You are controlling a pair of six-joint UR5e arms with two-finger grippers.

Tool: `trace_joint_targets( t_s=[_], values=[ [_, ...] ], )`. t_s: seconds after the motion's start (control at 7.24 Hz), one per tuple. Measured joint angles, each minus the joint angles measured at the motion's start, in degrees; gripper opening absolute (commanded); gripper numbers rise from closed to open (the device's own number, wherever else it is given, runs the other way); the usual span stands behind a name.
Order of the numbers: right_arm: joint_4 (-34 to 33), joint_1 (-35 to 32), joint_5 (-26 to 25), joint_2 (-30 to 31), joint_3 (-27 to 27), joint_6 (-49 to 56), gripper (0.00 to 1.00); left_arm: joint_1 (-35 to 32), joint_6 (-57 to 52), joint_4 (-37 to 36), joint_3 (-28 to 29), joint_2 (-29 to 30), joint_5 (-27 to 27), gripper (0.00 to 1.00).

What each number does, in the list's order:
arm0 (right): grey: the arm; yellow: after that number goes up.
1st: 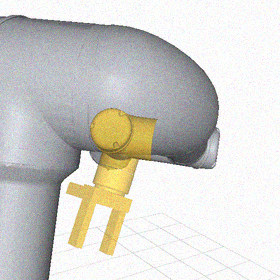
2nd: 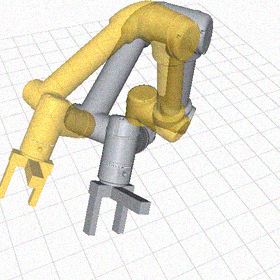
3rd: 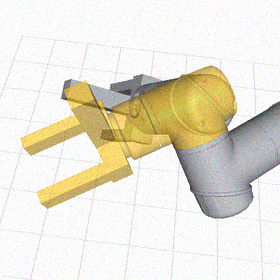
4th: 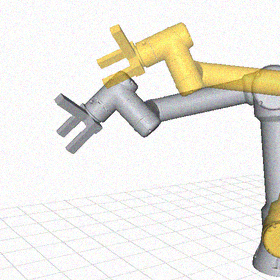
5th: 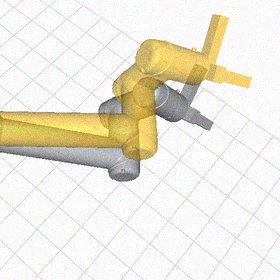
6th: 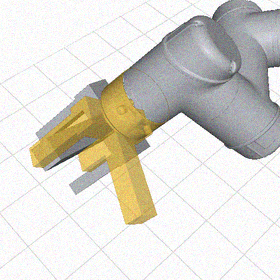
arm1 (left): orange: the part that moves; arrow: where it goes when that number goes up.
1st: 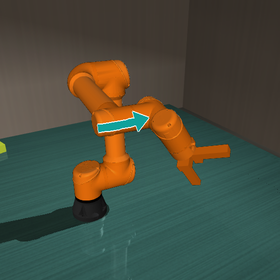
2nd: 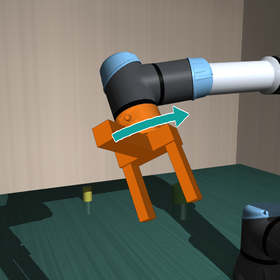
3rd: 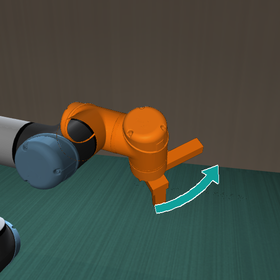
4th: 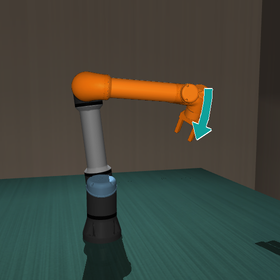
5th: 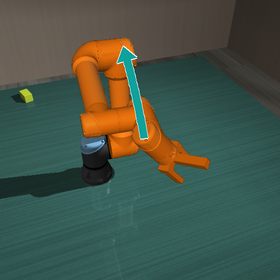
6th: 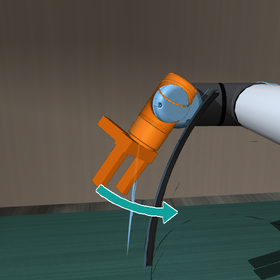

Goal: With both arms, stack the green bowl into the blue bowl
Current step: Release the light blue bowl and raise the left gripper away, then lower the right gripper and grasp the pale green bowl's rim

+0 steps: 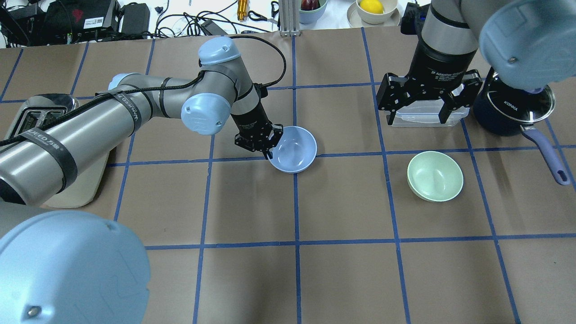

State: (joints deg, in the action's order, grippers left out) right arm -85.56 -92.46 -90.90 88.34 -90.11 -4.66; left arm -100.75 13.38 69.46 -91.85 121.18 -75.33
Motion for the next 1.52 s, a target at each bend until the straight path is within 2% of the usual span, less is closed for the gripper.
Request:
trace_joint_targets(
  t_s=[0.14,0.41,0.55,0.83,1.24,1.52],
  values=[
    [0.02,0.0,-0.05,-0.01,-0.02,-0.02,1.0,-0.2,0.11,-1.03,0.14,-0.4,-0.47,1.0],
    [-0.05,0.2,-0.17,-0.24,-0.03,0.14,1.0,-0.24,-1.02,-0.79,1.55,-3.64,-6.87,1.0],
    [-0.19,0.44,-0.3,-0.82,-0.19,0.77,1.0,0.42,-3.32,1.44,3.13,-5.7,-10.35,1.0],
    [-1.88,1.21,-2.3,-3.57,-0.53,1.79,1.0,4.12,-9.61,10.53,7.36,-9.82,-14.44,1.0],
    [-8.53,2.55,-4.56,-9.93,-2.81,-0.34,1.0,7.7,-12.97,16.72,9.53,-14.04,-16.06,1.0],
    [-14.35,2.69,-8.13,-14.0,-7.98,-3.56,1.0,8.0,-13.18,17.1,9.41,-14.86,-17.53,1.0]
  ],
)
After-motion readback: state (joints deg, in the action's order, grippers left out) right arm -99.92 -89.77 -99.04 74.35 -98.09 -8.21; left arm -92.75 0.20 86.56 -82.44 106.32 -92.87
